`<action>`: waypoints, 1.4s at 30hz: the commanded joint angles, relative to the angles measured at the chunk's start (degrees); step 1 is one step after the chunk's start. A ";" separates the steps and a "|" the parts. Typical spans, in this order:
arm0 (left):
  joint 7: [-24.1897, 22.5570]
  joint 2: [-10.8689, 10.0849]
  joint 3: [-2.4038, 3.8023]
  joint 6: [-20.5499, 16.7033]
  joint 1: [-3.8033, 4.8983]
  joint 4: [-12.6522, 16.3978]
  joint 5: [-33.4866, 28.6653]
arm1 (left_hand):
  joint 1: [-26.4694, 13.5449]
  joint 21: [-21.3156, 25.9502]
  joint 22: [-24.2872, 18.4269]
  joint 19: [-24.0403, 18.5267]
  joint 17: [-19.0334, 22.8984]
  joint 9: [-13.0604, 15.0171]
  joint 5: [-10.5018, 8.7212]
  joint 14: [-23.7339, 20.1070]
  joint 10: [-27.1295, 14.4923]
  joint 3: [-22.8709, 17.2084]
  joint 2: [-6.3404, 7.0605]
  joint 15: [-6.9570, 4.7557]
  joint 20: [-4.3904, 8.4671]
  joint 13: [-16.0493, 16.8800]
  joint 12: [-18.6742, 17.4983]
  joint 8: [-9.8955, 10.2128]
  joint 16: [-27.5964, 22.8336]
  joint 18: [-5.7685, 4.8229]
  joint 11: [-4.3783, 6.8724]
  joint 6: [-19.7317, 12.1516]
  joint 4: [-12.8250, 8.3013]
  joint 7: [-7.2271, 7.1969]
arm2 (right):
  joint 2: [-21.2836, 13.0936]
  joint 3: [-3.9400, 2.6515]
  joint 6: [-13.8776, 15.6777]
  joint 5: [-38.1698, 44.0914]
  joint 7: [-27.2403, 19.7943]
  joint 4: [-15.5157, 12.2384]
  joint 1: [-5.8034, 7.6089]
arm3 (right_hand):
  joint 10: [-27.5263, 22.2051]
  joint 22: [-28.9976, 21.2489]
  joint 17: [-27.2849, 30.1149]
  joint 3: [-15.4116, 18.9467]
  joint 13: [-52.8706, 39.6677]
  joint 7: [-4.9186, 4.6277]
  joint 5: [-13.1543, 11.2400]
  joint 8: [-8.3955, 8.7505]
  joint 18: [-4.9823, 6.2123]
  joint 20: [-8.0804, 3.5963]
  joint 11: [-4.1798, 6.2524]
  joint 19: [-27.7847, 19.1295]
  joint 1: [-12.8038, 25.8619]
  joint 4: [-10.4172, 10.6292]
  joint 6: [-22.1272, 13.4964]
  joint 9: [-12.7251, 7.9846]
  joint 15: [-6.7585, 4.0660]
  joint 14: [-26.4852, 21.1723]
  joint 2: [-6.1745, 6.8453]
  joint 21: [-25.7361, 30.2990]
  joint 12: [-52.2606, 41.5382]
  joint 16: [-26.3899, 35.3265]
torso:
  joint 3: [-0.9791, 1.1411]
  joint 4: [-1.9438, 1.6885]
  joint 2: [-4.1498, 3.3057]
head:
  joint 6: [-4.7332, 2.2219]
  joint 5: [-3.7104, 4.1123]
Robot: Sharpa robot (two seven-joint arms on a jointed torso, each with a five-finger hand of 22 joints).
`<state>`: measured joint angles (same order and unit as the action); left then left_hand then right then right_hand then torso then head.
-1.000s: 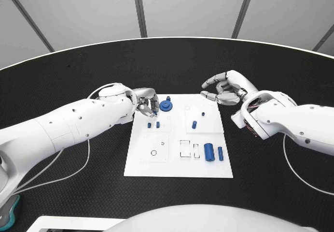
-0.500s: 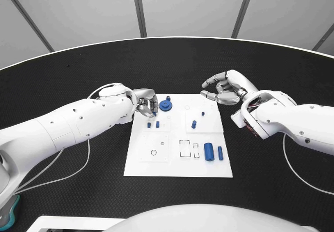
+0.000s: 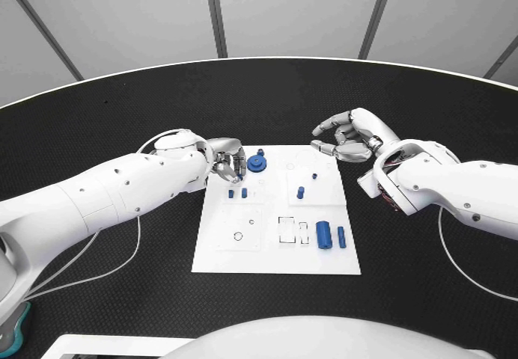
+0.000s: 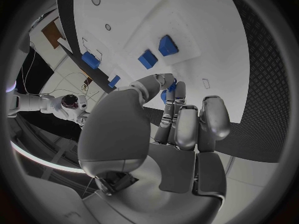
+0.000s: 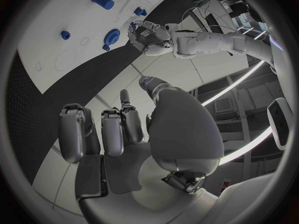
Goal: Assemble the parts on the task board
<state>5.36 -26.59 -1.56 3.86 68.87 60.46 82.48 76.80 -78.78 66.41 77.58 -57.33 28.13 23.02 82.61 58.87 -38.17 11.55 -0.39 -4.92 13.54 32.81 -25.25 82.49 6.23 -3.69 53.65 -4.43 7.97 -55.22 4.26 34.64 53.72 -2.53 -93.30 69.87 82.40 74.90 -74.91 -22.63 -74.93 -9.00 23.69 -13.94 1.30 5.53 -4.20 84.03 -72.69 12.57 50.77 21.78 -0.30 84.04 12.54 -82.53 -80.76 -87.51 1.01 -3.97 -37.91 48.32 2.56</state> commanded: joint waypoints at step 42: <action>0.74 0.00 -0.04 0.36 -0.04 -0.25 0.34 | -1.07 2.22 -3.04 -1.79 -5.48 -0.84 -0.60 0.17 -1.38 1.86 0.44 0.97 -0.73 -0.37 -4.28 5.16 1.07 -0.38 -1.29 -4.36 -0.07 1.04 | -0.12 0.00 0.07 0.00 0.05 0.02 0.01 | 0.17 9.36 -10.89 -0.31 -6.69 0.18 0.30 -0.41 0.67 -0.40 0.37 2.97 -0.45 0.03 0.06 -0.04 -0.30 4.93 -0.16 0.22 -0.13 0.05 | -0.05 -0.05 -0.01 | 0.31 0.20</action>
<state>6.08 -26.57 -1.60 4.23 68.82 60.20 82.82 75.94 -76.77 63.43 76.06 -62.90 27.35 22.58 82.81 57.72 -36.66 11.72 0.24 -5.59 13.27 28.78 -20.43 83.44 6.23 -5.00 49.75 -4.52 9.00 -55.34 4.26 34.70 53.72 -2.49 -93.28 69.88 82.40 74.90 -74.90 -22.63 -74.91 -9.00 23.69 -14.17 1.30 5.53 -4.20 84.03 -72.69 12.57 50.77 21.78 -0.30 84.03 12.54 -82.53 -80.76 -87.51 0.96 -4.01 -37.96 48.62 2.75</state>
